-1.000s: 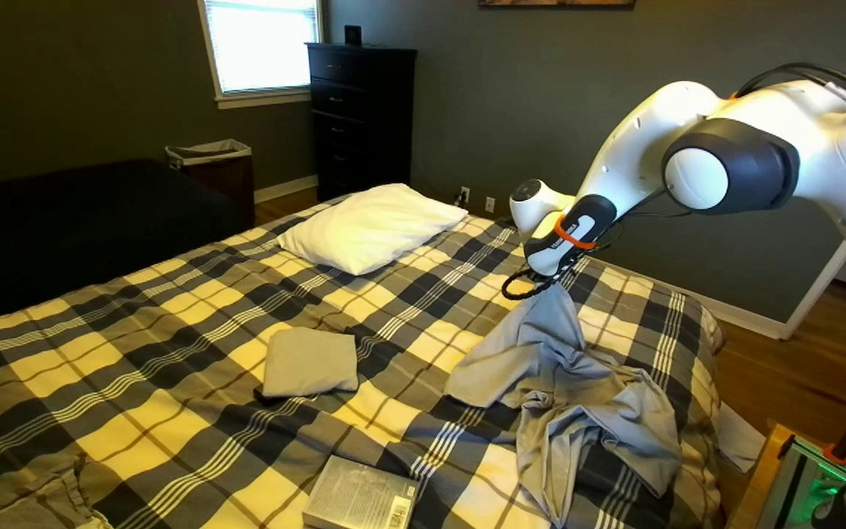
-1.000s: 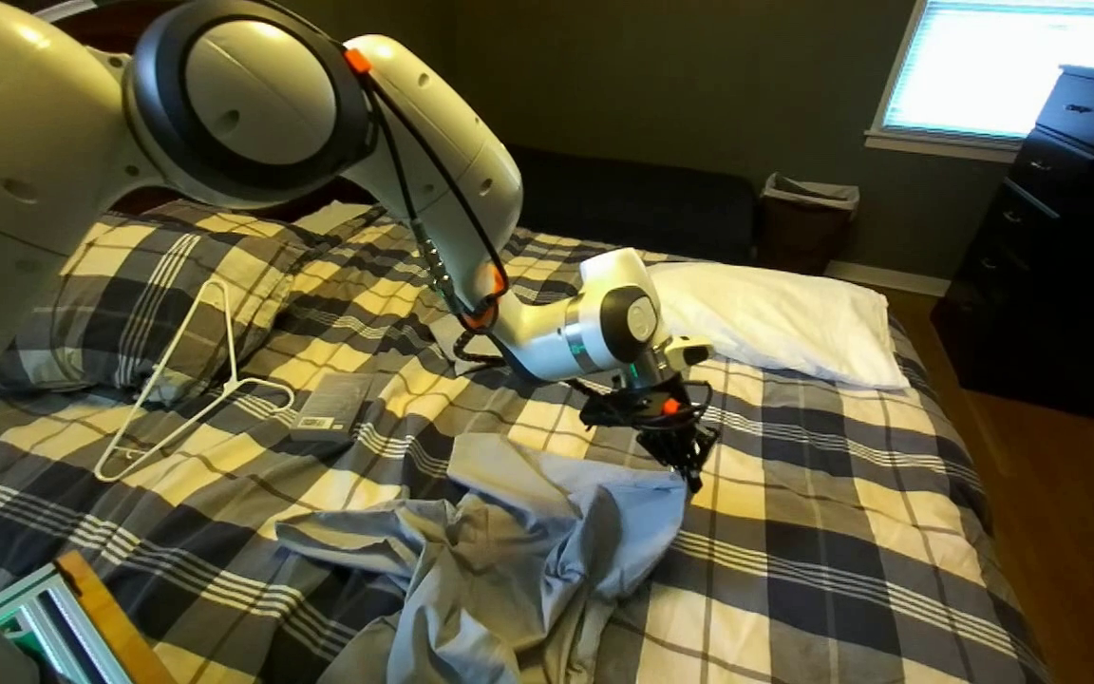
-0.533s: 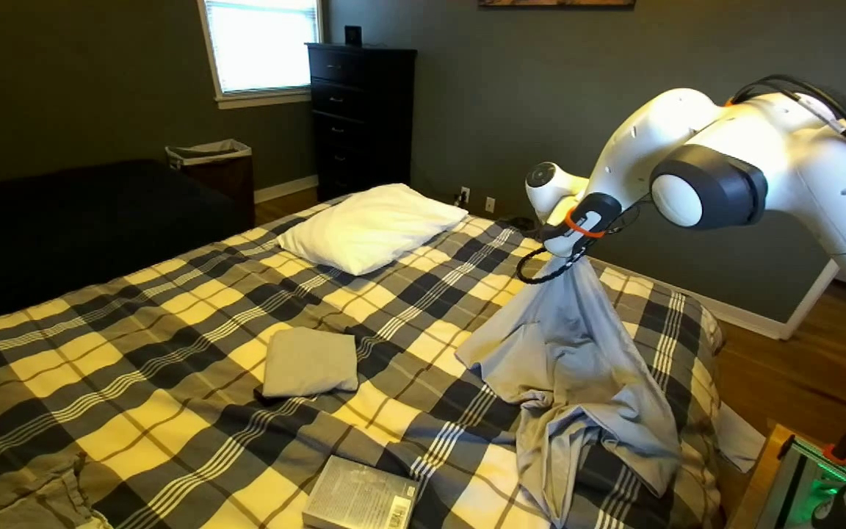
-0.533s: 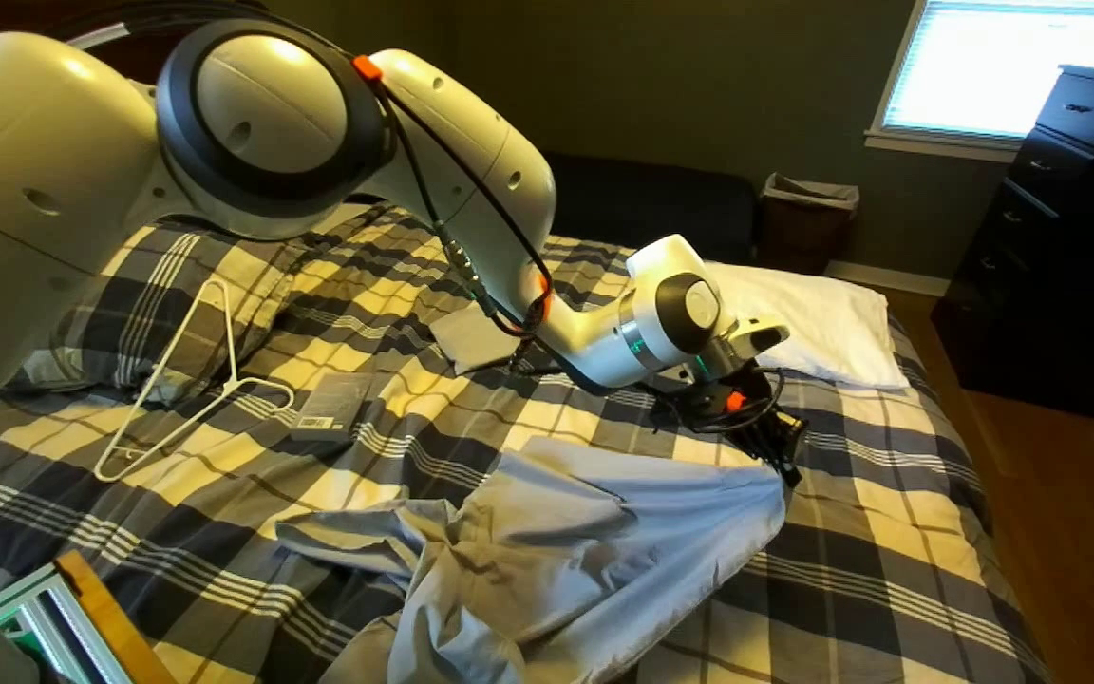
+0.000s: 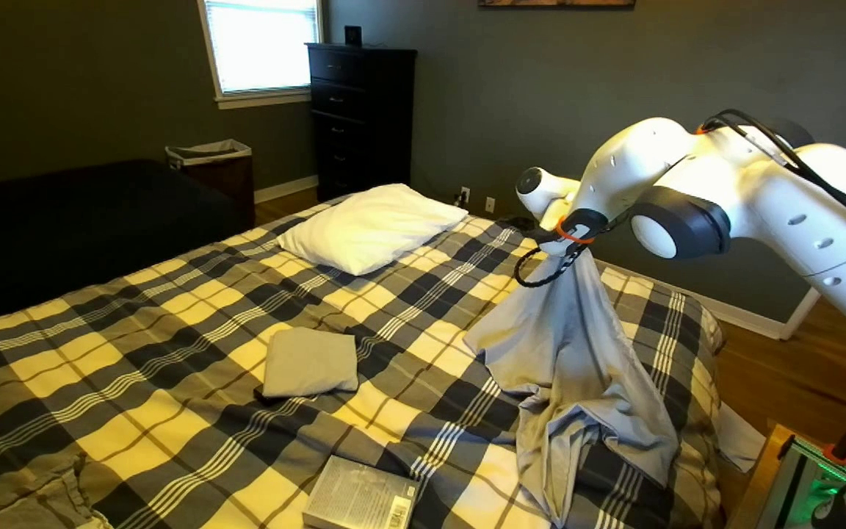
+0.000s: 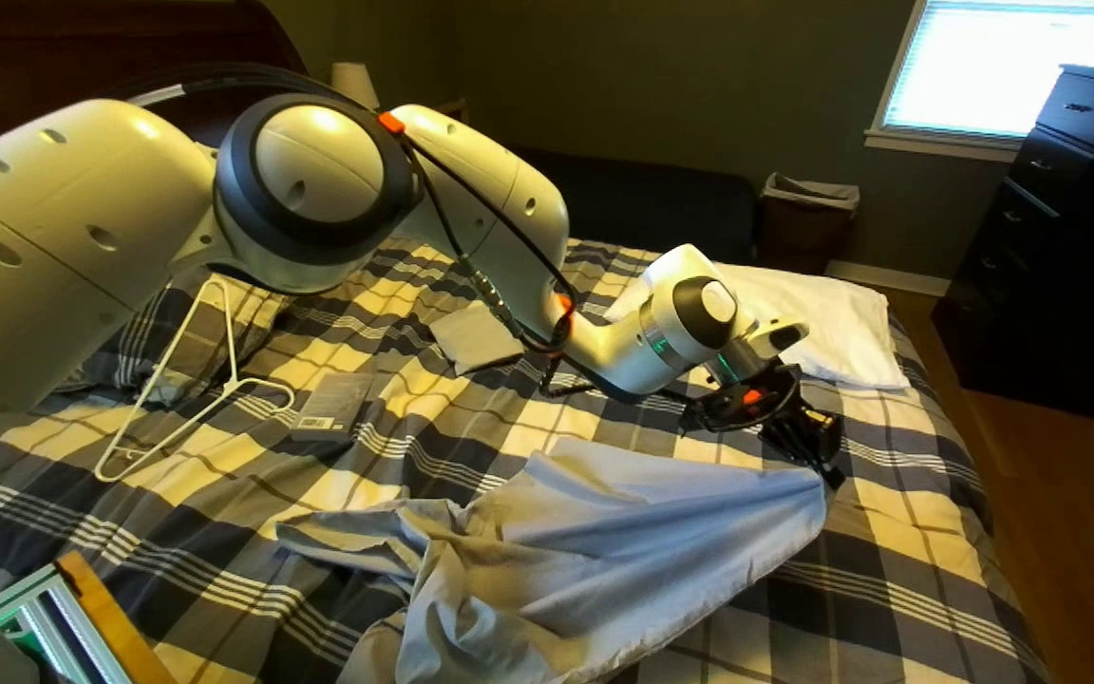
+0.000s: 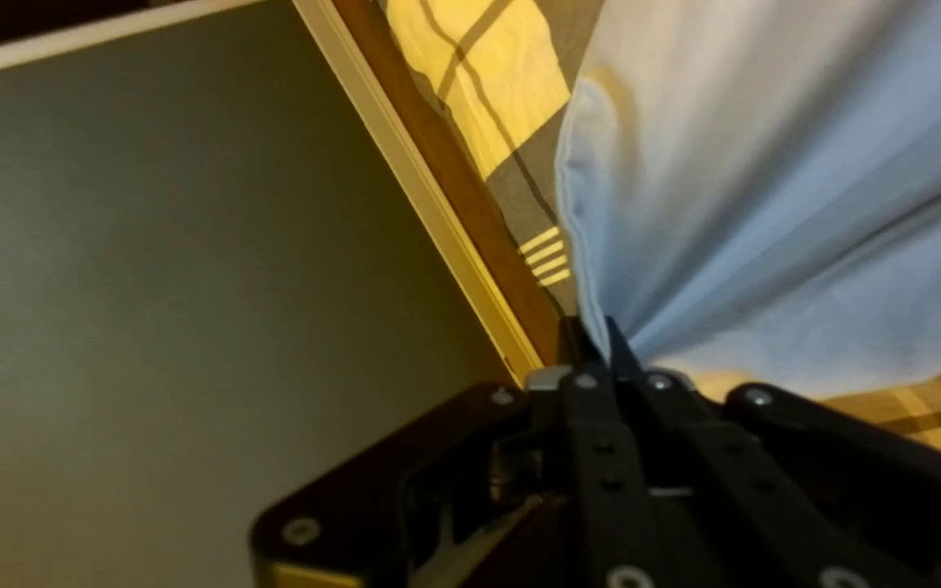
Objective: Stretch out the brown cloth on the bed
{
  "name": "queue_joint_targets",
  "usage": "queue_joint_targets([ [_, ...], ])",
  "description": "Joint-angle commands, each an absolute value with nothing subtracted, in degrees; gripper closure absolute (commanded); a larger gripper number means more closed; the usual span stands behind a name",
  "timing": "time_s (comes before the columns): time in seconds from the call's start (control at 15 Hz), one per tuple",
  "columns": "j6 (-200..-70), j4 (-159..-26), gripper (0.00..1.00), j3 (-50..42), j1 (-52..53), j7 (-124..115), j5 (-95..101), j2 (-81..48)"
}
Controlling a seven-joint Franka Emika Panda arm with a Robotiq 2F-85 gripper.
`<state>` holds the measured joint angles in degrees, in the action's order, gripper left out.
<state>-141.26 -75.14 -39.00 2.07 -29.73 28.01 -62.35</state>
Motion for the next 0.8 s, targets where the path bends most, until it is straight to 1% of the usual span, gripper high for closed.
queue_joint_targets([
  [0.0, -135.3, -68.5, 1.00, -41.0, 0.7, -33.8, 27.4, -67.6],
  [0.33, -128.9, -63.9, 1.00, -39.8, -2.5, -35.2, 27.1, -69.9],
  [0.4, -127.7, -63.1, 0.74, -39.5, -2.8, -34.9, 27.2, -70.3],
  [0.47, -127.2, -63.1, 0.72, -40.0, -2.5, -35.1, 27.0, -70.5],
  [0.53, -126.3, -62.7, 0.67, -40.0, -2.5, -35.4, 27.0, -70.7],
  [0.6, -125.4, -62.6, 0.58, -40.3, -2.3, -36.0, 27.0, -70.7],
  [0.73, -124.2, -63.3, 0.44, -40.6, -1.7, -37.4, 27.1, -69.8],
])
